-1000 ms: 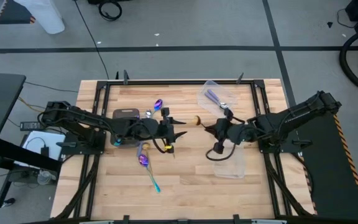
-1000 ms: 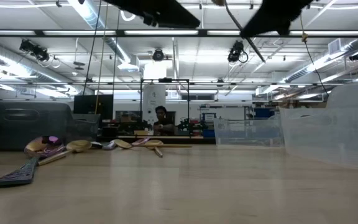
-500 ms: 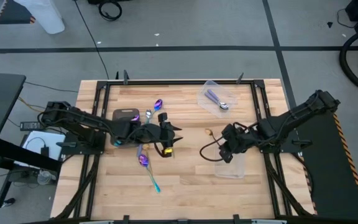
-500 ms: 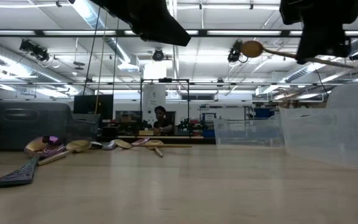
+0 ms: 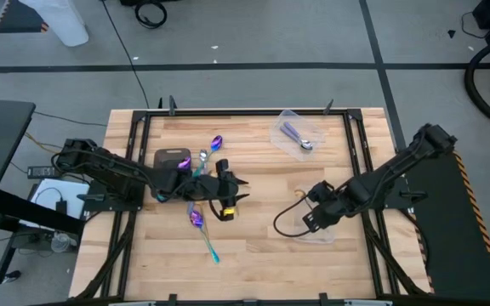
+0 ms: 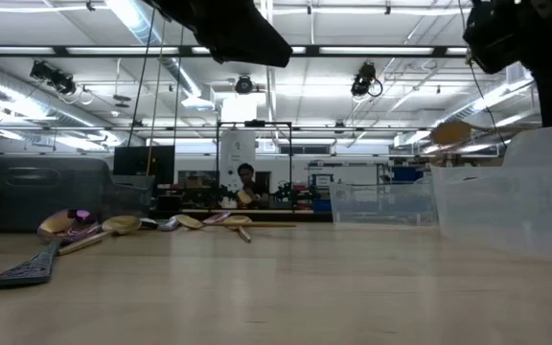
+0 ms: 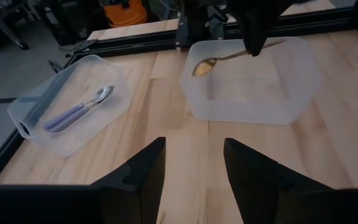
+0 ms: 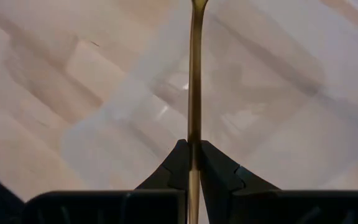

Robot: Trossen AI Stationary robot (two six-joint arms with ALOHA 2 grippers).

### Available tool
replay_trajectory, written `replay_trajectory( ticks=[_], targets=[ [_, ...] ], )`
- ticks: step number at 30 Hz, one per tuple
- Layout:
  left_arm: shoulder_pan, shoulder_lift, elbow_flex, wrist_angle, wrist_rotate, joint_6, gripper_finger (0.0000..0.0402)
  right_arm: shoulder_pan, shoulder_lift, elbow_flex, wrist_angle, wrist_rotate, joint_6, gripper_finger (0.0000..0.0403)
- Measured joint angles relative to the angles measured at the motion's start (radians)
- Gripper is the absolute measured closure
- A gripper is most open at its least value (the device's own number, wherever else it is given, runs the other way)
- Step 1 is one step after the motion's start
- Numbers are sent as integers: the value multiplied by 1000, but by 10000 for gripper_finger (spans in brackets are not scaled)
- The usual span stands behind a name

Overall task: Sort silverware by color (type)
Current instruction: Put the gold spoon into the bottom transparent bin

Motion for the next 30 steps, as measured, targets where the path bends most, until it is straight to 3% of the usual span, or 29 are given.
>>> replay_trajectory(
  ticks=[12,17,25,30],
  targets=[
    [-25,0,0,-4,2,5,230,-25,146,0,-66,-39,40,372],
    [-25,0,0,-8,2,8,230,-40,165,-1,-65,-37,6,344],
    [-37,0,0,-1,2,40,230,-68,75,-1,-69,-31,-52,287],
    [-36,-1,0,-61,3,-23,230,-68,-24,-1,-49,92,-115,282]
  ],
)
